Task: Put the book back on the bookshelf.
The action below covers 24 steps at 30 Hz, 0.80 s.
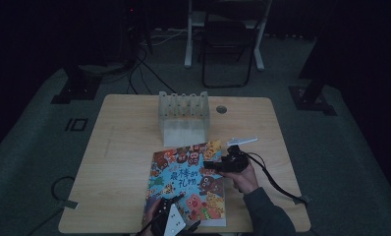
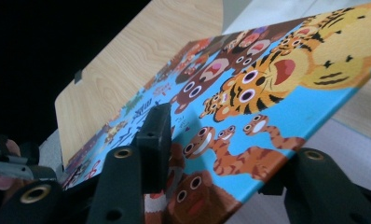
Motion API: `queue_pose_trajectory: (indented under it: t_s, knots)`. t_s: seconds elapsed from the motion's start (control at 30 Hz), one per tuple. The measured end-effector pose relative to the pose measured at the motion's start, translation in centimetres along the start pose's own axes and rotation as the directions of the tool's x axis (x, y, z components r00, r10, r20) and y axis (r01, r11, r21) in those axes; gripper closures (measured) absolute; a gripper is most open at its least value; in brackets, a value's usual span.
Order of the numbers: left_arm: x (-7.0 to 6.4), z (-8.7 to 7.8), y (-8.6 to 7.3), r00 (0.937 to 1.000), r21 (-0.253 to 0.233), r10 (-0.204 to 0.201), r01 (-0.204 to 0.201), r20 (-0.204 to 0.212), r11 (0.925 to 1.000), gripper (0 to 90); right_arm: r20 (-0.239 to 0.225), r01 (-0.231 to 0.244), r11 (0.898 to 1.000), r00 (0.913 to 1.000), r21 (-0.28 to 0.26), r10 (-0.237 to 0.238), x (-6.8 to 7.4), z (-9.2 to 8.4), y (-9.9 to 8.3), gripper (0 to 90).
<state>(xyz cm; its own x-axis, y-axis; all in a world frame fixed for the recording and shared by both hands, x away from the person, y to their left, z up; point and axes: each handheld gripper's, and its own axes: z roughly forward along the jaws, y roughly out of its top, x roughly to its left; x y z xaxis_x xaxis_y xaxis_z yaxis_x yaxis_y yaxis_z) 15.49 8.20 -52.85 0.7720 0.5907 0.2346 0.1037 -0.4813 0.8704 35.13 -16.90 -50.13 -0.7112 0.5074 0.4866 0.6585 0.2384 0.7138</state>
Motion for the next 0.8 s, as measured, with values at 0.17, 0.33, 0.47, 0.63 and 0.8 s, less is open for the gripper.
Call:
queue_pose_trajectory:
  t_s: [0.17,0.33,0.47,0.63,0.8]
  knots:
    - [1.3,-1.8,-0.4,0.9966,-0.037,-0.083,0.083,0.005,0.9959,15.5,-0.009,0.004,1.0,1.0,-0.015,-0.004,0.2,-0.1,0.3,59.6]
    - [3.5,-2.8,-1.1,0.9818,-0.049,-0.19,0.19,0.015,0.9806,21.3,-0.027,0.0,1.0,0.9996,-0.031,-0.001,0.4,-0.3,0.7,63.3]
    - [5.3,-3.1,-1.5,0.9641,-0.034,-0.265,0.266,0.007,0.9635,24.8,-0.025,0.013,0.999,0.9996,-0.03,-0.014,0.8,-0.3,1.1,63.9]
    - [7.0,-3.3,-2.1,0.9364,-0.013,-0.351,0.351,0.006,0.9363,27.9,-0.024,0.015,1.0,0.9996,-0.027,-0.016,0.8,-0.3,1.1,64.3]
    - [8.5,-3.8,-2.8,0.9105,-0.02,-0.413,0.413,0.015,0.9103,29.0,-0.018,0.025,0.999,0.9995,-0.031,-0.025,1.0,-0.6,1.1,64.4]
